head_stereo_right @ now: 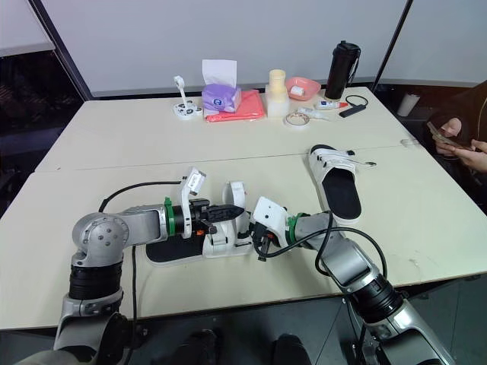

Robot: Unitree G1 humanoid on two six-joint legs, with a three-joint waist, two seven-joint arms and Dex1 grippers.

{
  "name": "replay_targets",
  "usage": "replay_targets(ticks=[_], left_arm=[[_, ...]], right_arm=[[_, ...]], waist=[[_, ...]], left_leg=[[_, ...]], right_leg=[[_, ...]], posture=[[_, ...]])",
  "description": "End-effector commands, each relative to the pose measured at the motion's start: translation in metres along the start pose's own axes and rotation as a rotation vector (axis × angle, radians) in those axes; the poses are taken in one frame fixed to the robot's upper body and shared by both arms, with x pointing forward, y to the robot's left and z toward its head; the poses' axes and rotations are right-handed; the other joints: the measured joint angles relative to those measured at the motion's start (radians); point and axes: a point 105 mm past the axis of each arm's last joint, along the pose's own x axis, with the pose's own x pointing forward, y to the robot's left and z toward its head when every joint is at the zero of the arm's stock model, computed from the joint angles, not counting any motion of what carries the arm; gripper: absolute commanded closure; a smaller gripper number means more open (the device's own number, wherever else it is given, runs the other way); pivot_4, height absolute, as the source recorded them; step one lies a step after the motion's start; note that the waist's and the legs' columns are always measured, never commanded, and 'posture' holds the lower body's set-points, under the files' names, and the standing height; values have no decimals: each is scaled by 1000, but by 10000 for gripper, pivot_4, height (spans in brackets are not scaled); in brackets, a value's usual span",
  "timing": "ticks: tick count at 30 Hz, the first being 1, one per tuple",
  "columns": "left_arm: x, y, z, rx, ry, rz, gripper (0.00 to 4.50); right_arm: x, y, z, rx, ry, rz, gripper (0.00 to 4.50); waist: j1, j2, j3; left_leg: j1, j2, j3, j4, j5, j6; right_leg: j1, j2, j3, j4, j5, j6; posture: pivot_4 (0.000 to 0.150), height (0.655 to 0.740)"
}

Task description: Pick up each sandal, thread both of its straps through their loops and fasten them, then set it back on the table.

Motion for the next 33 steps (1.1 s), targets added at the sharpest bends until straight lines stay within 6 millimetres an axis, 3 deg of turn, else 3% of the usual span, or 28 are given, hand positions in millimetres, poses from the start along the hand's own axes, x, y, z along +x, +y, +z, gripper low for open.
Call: replay_targets(ticks=[1, 16, 33], left_arm=[[-3, -9, 9, 22, -32, -33, 44802], [-5, -7, -7, 21, -11, -29, 44802], [-1, -3, -9, 54, -21, -38, 44802]], right_arm=[[9, 11, -43, 85, 152, 27, 45000], [7, 13, -44, 88, 158, 26, 45000], [6, 13, -45, 83, 164, 31, 45000]], waist=[[0, 0, 0], [0, 0, 0], [1, 0, 0]], left_leg=[[0, 0, 0, 0, 0, 0], [0, 0, 0, 0, 0, 0], [0, 0, 0, 0, 0, 0]], right_leg=[[0, 0, 0, 0, 0, 0], [0, 0, 0, 0, 0, -1], [0, 0, 0, 0, -1, -2]], posture=[[1500, 7400], [1500, 7400], [1500, 7400]])
